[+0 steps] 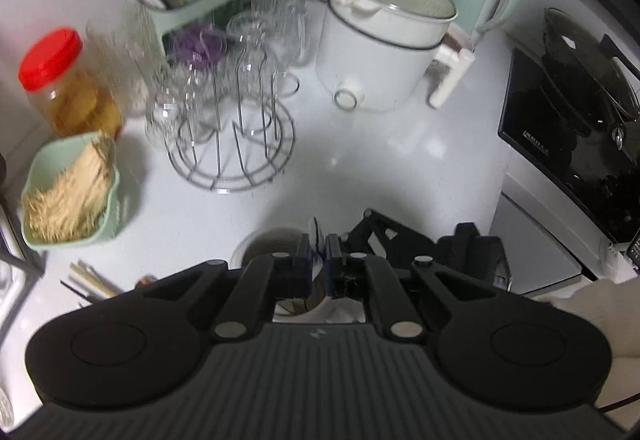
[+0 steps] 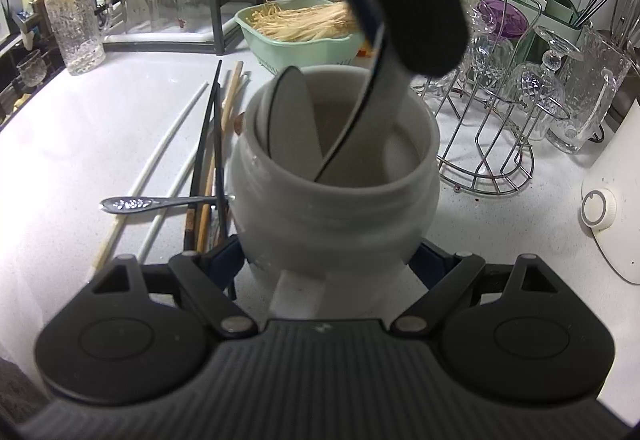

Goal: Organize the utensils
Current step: 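Lower the spoon into the white jar and open left gripper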

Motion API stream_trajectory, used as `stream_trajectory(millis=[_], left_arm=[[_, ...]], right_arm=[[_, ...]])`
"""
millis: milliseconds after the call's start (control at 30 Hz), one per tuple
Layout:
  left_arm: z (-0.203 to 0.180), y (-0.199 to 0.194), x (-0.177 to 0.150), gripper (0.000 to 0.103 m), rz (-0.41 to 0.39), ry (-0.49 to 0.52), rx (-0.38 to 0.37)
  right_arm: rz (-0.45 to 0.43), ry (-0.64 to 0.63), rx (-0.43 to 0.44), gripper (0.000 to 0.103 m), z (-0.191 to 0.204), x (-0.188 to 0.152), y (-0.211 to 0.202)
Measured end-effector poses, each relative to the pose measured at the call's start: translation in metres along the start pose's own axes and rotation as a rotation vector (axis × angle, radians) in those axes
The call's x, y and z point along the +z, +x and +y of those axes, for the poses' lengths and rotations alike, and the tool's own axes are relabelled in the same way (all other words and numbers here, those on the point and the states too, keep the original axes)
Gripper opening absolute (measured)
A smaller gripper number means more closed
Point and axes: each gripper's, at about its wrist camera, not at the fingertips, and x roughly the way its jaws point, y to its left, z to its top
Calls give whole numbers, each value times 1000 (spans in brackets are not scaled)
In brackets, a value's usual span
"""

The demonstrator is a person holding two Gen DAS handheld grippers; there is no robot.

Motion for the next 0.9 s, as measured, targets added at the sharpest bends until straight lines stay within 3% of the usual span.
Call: stream_trajectory(millis=[467,767,900], left_arm=[[18,30,9,7,153,-119,-6],[20,26,6,9,140,-154,29],[20,21,5,21,122,-168,43]], right_arm=[[-9,-13,14,90,-2,-2,-1],[-9,-12,14,90,-1,-1,0],[-10,-11,14,90,-2,-2,0]])
